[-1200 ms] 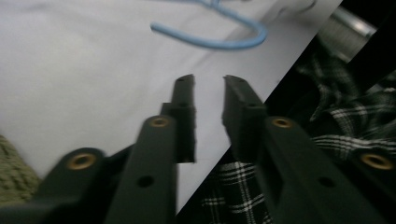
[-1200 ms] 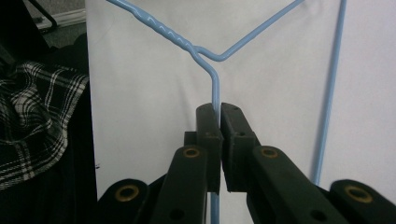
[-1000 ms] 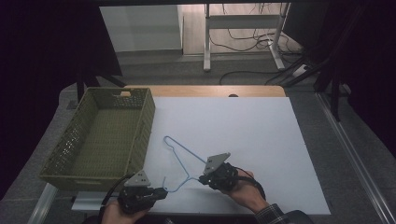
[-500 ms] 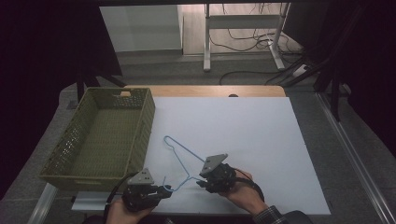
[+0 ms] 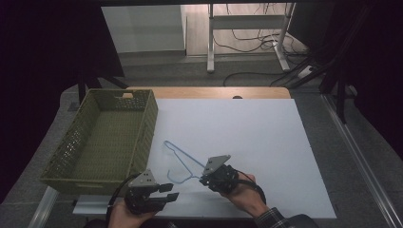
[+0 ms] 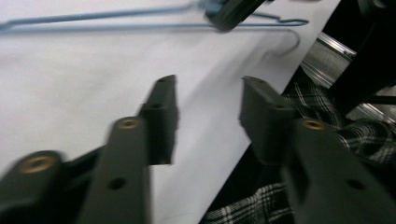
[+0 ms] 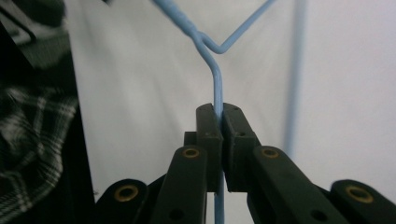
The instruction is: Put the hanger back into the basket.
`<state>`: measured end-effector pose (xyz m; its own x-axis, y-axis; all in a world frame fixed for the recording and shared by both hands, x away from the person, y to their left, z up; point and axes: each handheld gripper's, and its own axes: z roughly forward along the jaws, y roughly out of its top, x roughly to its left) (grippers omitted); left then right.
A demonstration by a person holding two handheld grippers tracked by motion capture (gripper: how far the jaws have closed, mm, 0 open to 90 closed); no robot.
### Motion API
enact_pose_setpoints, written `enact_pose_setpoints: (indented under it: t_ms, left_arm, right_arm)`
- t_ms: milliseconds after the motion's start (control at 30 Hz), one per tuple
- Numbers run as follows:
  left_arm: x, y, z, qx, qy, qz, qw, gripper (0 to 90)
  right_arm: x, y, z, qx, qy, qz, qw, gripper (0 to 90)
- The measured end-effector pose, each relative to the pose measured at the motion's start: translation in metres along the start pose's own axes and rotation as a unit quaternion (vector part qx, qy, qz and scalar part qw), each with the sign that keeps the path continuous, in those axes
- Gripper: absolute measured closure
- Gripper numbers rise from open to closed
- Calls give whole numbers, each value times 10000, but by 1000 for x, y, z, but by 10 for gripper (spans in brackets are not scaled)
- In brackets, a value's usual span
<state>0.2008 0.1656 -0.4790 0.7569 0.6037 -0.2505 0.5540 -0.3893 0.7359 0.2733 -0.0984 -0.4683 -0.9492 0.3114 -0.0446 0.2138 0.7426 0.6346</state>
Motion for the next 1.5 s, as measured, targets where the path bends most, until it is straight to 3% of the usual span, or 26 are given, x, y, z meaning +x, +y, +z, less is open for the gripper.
enact_pose_setpoints:
  t_ms: [33, 100, 200, 233, 267, 333, 400, 467, 500, 533, 600, 667, 800, 867, 967, 1000, 1033, 1100, 1167, 1200, 1233, 1300, 1400, 1467, 1500]
  left_arm:
    - [1, 1, -1, -45, 41, 11, 10000, 395]
    - [4, 7, -3, -132, 98, 65, 9998, 328]
    - [8, 18, -6, -251, 186, 195, 9993, 277]
    - [10, 28, -6, -261, 279, 425, 9984, 260]
    - [10, 28, -6, -261, 279, 425, 9984, 267]
    - [10, 43, -5, -334, 373, 682, 9964, 274]
    - [10, 52, -5, -497, 251, 723, 9958, 293]
    - [8, 58, -5, -713, -36, 726, 9948, 346]
    - [8, 58, -5, -713, -36, 726, 9948, 370]
    - [5, 64, -2, -825, -187, 789, 9933, 396]
    - [3, 67, 0, -853, -182, 846, 9926, 443]
    - [-2, 72, 5, -949, -118, 1035, 9900, 532]
    - [-1, 75, 7, -1008, -193, 1047, 9892, 683]
    - [-2, 77, 7, -1067, -255, 1165, 9871, 746]
    - [-8, 80, 7, -1009, 100, 1413, 9848, 827]
    - [-8, 80, 7, -1009, 100, 1413, 9848, 841]
    - [-13, 83, 8, -919, 336, 1477, 9842, 854]
    - [-12, 87, 7, -882, 305, 1376, 9861, 859]
    - [-12, 92, 6, -835, 317, 1272, 9878, 860]
    - [-12, 92, 6, -835, 317, 1272, 9878, 861]
    - [-13, 96, 7, -758, 461, 1199, 9888, 861]
    - [-14, 100, 8, -688, 532, 1154, 9895, 861]
    - [-12, 104, 9, -609, 422, 943, 9928, 861]
    - [-13, 105, 11, -589, 423, 871, 9936, 861]
    - [-13, 106, 12, -540, 427, 834, 9941, 861]
  right_arm:
    - [-5, 4, -10, -153, 114, 150, 9997, 866]
    - [-7, 6, -14, -237, 166, 207, 9994, 866]
    - [-14, 12, -31, -445, 322, 384, 9977, 866]
    - [-15, 13, -34, -477, 370, 443, 9972, 866]
    - [-15, 13, -34, -477, 370, 443, 9972, 866]
    - [-18, 16, -40, -512, 467, 511, 9963, 866]
    - [-18, 17, -42, -510, 470, 524, 9962, 866]
    - [-19, 18, -43, -510, 492, 550, 9960, 866]
    - [-20, 18, -43, -512, 495, 549, 9959, 866]
    - [-20, 18, -43, -500, 511, 571, 9958, 865]
    - [-20, 18, -43, -493, 516, 577, 9958, 865]
    - [-20, 19, -41, -464, 547, 575, 9958, 865]
    - [-21, 18, -40, -440, 563, 579, 9958, 865]
    - [-22, 18, -39, -447, 596, 610, 9954, 865]
    - [-23, 18, -38, -446, 629, 652, 9949, 863]
    - [-23, 18, -38, -446, 629, 652, 9949, 863]
    - [-23, 18, -38, -441, 691, 699, 9942, 858]
    - [-21, 18, -39, -420, 531, 628, 9957, 826]
    - [-19, 20, -42, -374, 164, 585, 9975, 724]
    - [-19, 20, -42, -374, 164, 585, 9975, 724]
    - [-16, 22, -46, -357, -94, 596, 9975, 694]
    - [-11, 25, -49, -347, -381, 533, 9972, 688]
    - [-5, 30, -48, -192, -802, 259, 9963, 691]
    - [-4, 31, -45, -126, -903, 175, 9957, 703]
    - [-2, 32, -41, -53, -1100, 9, 9939, 755]
